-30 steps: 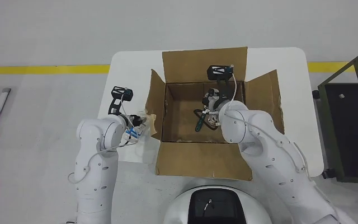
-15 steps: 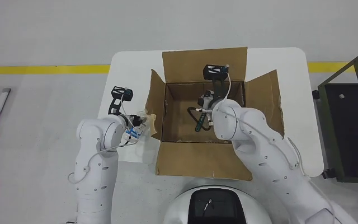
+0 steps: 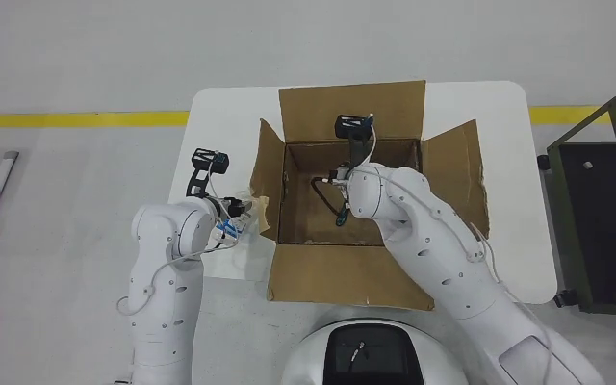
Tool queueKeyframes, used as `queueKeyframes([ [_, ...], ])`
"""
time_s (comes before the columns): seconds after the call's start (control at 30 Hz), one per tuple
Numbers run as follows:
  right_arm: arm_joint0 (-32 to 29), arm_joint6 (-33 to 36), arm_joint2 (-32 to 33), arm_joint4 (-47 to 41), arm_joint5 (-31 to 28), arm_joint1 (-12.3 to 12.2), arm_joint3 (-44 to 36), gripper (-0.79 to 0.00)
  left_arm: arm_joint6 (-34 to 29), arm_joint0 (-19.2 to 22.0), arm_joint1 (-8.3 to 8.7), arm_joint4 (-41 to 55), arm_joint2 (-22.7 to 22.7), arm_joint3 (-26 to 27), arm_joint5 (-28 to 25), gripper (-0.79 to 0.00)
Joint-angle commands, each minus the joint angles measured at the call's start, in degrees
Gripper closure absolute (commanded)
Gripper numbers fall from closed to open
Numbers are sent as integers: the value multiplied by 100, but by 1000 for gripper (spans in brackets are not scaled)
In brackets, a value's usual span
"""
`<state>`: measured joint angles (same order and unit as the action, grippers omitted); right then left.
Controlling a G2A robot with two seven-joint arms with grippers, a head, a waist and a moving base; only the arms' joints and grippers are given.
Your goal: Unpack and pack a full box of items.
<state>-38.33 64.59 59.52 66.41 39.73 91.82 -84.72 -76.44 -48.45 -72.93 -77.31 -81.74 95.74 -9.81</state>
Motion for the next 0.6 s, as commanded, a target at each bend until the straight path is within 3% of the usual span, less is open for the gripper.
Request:
queueKeyframes([
  [0.0,4,-1,-1,-14,2,-2,5,0,0,0,0,0,0,0,0,-785],
  [0.37,-87,-129,5,75,-110,-9,-162,0,0,0,0,0,0,0,0,-785],
  [0.57,-151,228,7,1105,-228,18,-196,0,0,0,0,0,0,0,0,-785],
])
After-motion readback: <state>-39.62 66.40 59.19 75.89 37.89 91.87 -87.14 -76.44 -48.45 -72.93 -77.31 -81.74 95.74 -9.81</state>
